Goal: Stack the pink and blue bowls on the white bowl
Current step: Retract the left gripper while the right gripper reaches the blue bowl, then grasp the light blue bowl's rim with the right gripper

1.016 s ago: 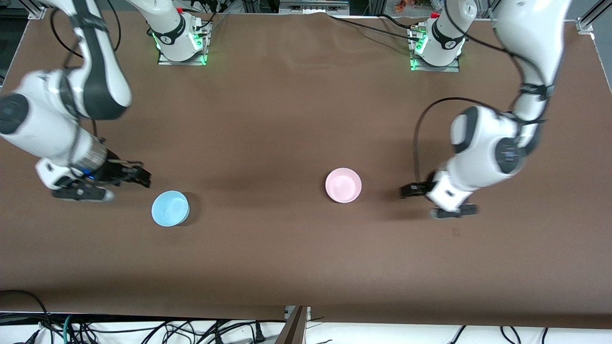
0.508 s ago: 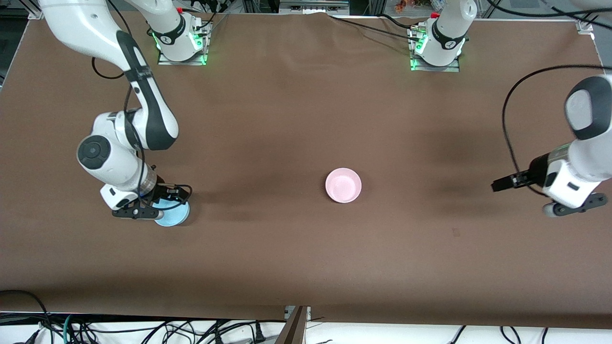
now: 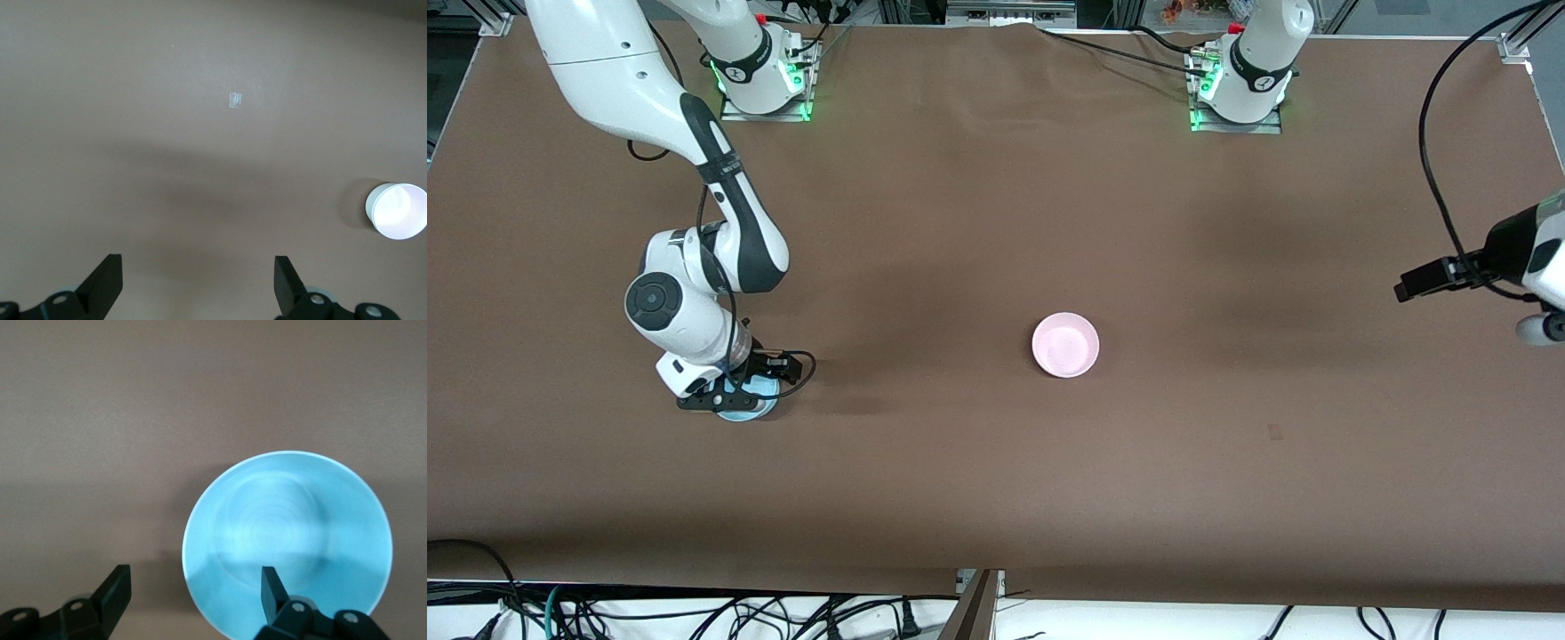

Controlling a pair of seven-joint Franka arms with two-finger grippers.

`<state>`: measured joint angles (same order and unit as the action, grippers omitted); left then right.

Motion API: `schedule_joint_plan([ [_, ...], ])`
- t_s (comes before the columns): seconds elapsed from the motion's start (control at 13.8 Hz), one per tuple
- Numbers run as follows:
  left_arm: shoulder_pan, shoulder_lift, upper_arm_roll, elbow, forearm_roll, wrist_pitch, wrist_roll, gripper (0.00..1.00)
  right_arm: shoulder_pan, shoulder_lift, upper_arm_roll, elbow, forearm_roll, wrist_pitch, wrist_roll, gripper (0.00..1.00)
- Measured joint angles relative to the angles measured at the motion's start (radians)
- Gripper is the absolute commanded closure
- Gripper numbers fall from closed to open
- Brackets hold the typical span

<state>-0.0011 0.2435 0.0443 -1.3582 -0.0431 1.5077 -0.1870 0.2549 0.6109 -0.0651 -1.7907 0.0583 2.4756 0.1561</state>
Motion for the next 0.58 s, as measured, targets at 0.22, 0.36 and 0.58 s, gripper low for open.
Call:
schedule_joint_plan([
  [0.22,0.005,0.001,0.001,0.002,0.012,-0.015,0.01,0.0,-0.004,-0.006,-0.012,0.008,0.0,0.001,-0.012,0.12],
  [0.36,0.006,0.005,0.003,0.001,0.016,-0.017,0.037,0.0,-0.02,-0.021,-0.023,0.014,0.0,0.001,-0.054,0.12],
  [0.58,0.006,0.009,0.002,0.001,0.016,-0.018,0.045,0.0,-0.081,-0.033,-0.029,0.014,0.0,-0.004,-0.18,0.12],
])
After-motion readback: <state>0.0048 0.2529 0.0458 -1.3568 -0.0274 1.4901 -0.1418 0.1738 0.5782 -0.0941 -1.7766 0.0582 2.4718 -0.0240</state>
